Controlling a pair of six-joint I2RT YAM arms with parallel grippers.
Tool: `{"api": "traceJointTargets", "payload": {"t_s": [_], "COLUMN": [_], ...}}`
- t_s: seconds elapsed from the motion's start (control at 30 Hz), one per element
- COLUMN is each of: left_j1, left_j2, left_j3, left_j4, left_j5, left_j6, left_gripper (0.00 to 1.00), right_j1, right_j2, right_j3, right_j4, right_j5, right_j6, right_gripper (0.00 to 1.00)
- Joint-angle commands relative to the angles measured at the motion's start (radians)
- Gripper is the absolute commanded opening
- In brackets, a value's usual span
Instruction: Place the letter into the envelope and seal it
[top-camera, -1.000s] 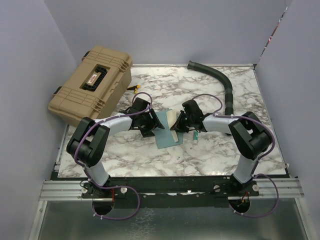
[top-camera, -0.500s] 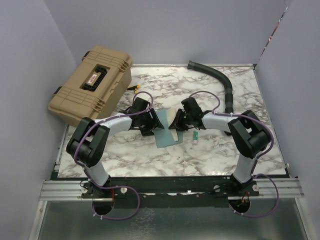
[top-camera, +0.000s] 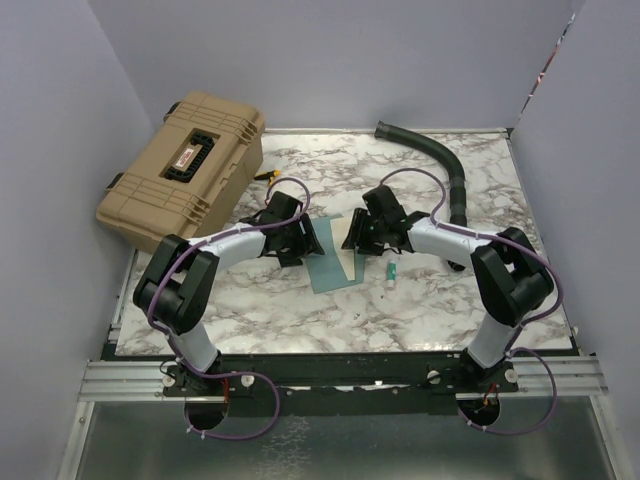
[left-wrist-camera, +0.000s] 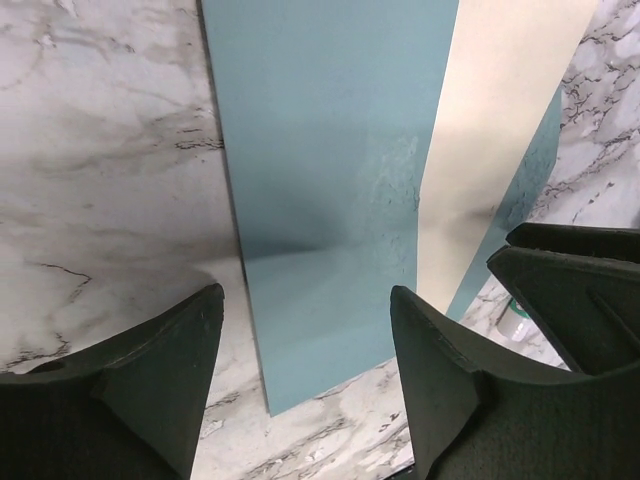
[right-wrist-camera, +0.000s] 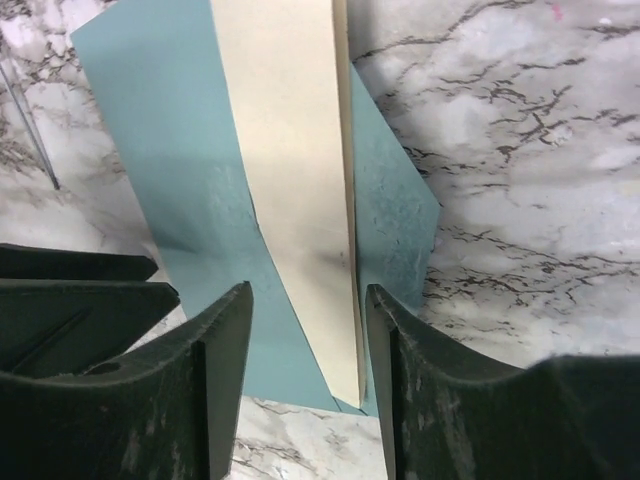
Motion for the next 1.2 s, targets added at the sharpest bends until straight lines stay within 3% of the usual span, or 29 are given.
{"api": "traceJointTargets", "payload": {"t_s": [0.0,0.3,0.67,0.9,1.17], "left_j1": [0.014,0.024,0.027,0.028,0.027], "left_j2": [0.029,0.088,0.175,0.191,0.233], "left_j3": [0.02,0.105,0.162,0.161,0.214], "left_j4": [-0.072,-0.115,-0.132,-0.131,-0.128], "left_j5": [-0.089,-0.184,-0.181,-0.152,-0.098], "left_j6": [0.056,0.101,0.109,0.141,0.212], "left_gripper": [0.7,0.75,0.74,0.7,0.67], "right_j1": [0.007,-0.018,-0.053,-0.055,-0.055], "right_j2": [-0.007,0.101,0.227,0.263,0.285], "right_j3": [0.039,0.174,0.287,0.264,0.256], "right_j4": [-0.049,-0.08,-0.146,-0.096,-0.051], "right_j5": [0.088,0.162,0.114,0.014,-0.048], "right_j6": [-0.042,-0.1,-0.126,-0.115,-0.125], "right_gripper": [0.49,0.4,0.38,0.2,0.11]}}
